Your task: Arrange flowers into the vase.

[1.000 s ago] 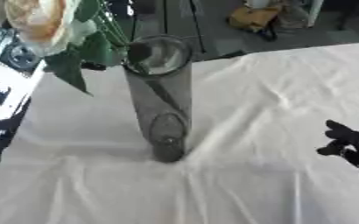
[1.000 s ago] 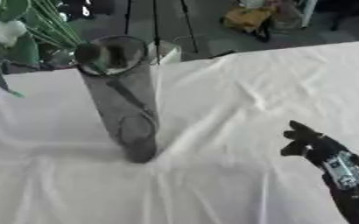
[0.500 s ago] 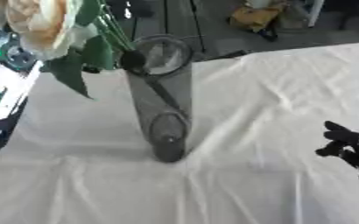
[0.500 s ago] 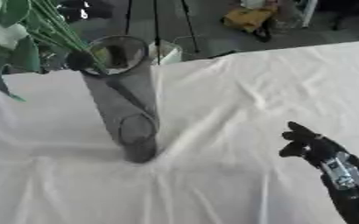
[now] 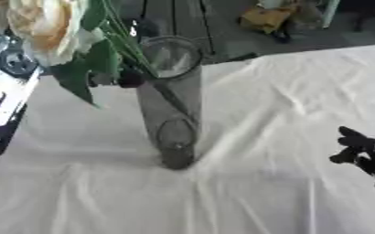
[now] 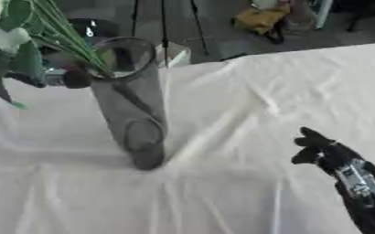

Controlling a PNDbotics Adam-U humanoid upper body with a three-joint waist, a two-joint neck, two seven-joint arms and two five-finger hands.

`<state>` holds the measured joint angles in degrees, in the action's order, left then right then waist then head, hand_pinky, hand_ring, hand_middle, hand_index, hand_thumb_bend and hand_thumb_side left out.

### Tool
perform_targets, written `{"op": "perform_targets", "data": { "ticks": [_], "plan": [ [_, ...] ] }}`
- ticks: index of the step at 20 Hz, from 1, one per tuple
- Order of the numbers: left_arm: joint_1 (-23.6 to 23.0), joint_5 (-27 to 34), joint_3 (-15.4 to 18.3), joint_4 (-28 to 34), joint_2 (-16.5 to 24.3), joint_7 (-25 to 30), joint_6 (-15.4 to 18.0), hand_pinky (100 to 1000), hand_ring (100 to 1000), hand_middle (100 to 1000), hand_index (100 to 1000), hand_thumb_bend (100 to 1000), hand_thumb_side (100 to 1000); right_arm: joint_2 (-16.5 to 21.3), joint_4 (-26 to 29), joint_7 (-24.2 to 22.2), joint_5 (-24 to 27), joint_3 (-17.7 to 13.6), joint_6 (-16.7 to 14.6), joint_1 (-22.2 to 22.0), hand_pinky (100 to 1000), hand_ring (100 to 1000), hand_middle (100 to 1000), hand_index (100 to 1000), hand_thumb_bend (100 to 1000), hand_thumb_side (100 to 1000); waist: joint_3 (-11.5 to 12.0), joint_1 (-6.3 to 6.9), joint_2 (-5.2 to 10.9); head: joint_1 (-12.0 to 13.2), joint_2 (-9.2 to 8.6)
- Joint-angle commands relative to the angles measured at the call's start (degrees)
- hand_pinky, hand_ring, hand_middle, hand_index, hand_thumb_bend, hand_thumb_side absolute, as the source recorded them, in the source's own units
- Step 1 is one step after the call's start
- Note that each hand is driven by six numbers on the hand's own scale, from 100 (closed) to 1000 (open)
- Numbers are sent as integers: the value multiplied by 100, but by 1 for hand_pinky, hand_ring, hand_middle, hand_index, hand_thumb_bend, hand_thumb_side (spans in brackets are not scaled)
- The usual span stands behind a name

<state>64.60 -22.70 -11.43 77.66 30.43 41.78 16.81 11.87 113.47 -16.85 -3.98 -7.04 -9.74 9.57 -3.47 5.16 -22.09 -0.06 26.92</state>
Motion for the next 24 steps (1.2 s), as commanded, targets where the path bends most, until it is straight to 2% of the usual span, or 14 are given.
{"op": "perform_targets", "data": {
  "ticks": [1, 6, 13, 19, 22, 23, 24],
  "plan": [
    [89, 62, 135, 92, 265, 238, -34, 1000, 1000, 1000, 1000, 704, 1000, 50, 112, 13, -19, -17, 24, 17, 727, 1000, 543, 786, 100, 1000, 19, -54, 230, -4, 4],
    [-16, -19, 193, 243, 401, 374, -45, 1000, 1000, 1000, 1000, 687, 1000, 48, 112, 23, -25, -25, 25, 10, 727, 1000, 543, 786, 100, 1000, 40, -58, 226, -19, 12],
    [-195, 45, 280, 523, 542, 146, -111, 1000, 1000, 1000, 1000, 661, 1000, 37, 112, 29, -46, -31, 17, 4, 728, 1000, 543, 787, 100, 1000, 68, -82, 198, -35, 21],
    [-521, 63, 287, 843, 844, 107, -103, 1000, 1000, 1000, 1000, 659, 1000, 26, 112, 48, -73, -49, 3, 3, 728, 1000, 543, 787, 100, 1000, 96, -104, 156, -61, 41],
    [-779, 140, 316, 1065, 1041, 49, -95, 1000, 998, 1000, 1000, 629, 1000, 25, 112, 56, -73, -48, -6, 21, 728, 1000, 543, 787, 100, 1000, 131, -120, 142, -94, 57],
    [-865, 178, 348, 1155, 1100, 12, -114, 1000, 985, 1000, 1000, 563, 1000, 25, 112, 62, -70, -52, -10, 25, 728, 1000, 544, 787, 100, 1000, 141, -127, 140, -104, 60],
    [-954, 215, 393, 1257, 1152, -46, -153, 1000, 985, 1000, 1000, 563, 1000, 25, 112, 71, -68, -57, -14, 29, 728, 1000, 544, 787, 100, 1000, 147, -132, 138, -109, 61]
  ]
}}
